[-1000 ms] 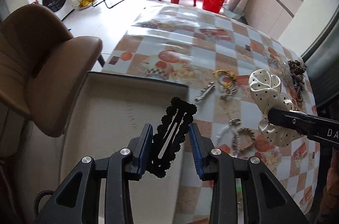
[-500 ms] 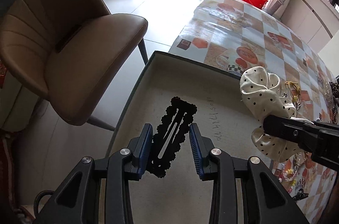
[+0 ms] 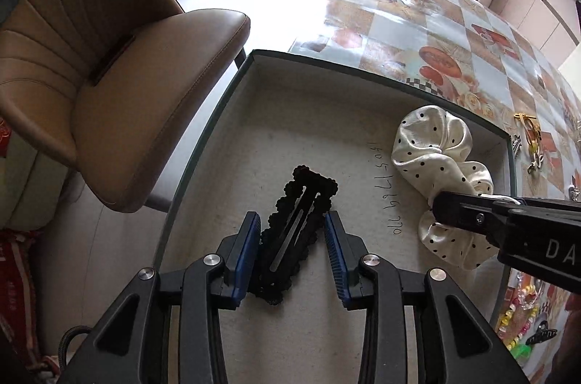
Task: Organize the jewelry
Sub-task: 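Carry the clip and scrunchie into the white tray and open both grippers, then move both grippers back over the remaining jewelry on the table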
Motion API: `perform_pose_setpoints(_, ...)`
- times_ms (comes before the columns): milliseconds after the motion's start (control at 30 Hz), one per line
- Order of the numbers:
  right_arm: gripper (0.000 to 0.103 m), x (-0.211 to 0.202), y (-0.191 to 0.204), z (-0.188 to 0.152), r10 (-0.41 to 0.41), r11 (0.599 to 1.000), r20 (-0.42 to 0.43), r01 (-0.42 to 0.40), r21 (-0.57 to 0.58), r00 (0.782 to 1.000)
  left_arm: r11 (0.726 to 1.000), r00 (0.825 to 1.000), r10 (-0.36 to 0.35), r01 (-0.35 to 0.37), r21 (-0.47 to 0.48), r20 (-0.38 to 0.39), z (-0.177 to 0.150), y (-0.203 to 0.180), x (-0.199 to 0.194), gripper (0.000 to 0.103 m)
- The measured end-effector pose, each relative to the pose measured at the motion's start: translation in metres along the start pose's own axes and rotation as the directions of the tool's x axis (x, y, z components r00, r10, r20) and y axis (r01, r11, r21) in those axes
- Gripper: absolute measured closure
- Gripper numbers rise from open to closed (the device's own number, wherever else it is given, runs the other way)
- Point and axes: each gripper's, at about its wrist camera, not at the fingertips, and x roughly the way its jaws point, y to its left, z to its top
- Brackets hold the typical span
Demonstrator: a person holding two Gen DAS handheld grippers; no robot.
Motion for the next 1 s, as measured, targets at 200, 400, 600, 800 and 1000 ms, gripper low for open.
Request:
perform_pose_setpoints(200, 0.05, -0.004, -0.001, 0.004, -0.003, 1.0, 0.021, 0.003, 0.018, 1.0, 1.0, 1.0, 0.018, -0.018, -0.018, -0.002, 0.0, 0.006, -0.001, 0.04)
perform_pose_setpoints(400, 0.034, -0.035, -0.003, 0.009, 0.042, 0.998, 0.082, -0.045, 0.037, 0.996, 1.0, 1.0, 0.026, -0.026, -0.009, -0.007, -0.001, 0.004, -0.007, 0.04)
perform_pose_setpoints(600, 0.033, -0.068, -0.011, 0.003, 0.056, 0.997, 0.131, -0.063, 0.054, 0.99, 0.998, 0.998, 0.053, -0.052, -0.029, 0.033, -0.004, 0.006, -0.021, 0.0)
perform_pose_setpoints(800, 0.02, -0.096, -0.031, -0.026, 0.039, 0.994, 0.158, -0.054, 0.094, 0.987, 0.998, 0.997, 0.061, -0.06, -0.009, 0.041, -0.006, 0.002, -0.038, 0.0)
perform_pose_setpoints(1000, 0.018, -0.129, -0.069, -0.06, 0.0, 0.987, 0.174, -0.027, 0.157, 0.985, 0.999, 0.999, 0.026, -0.028, 0.042, 0.048, -0.017, -0.013, -0.067, 0.0)
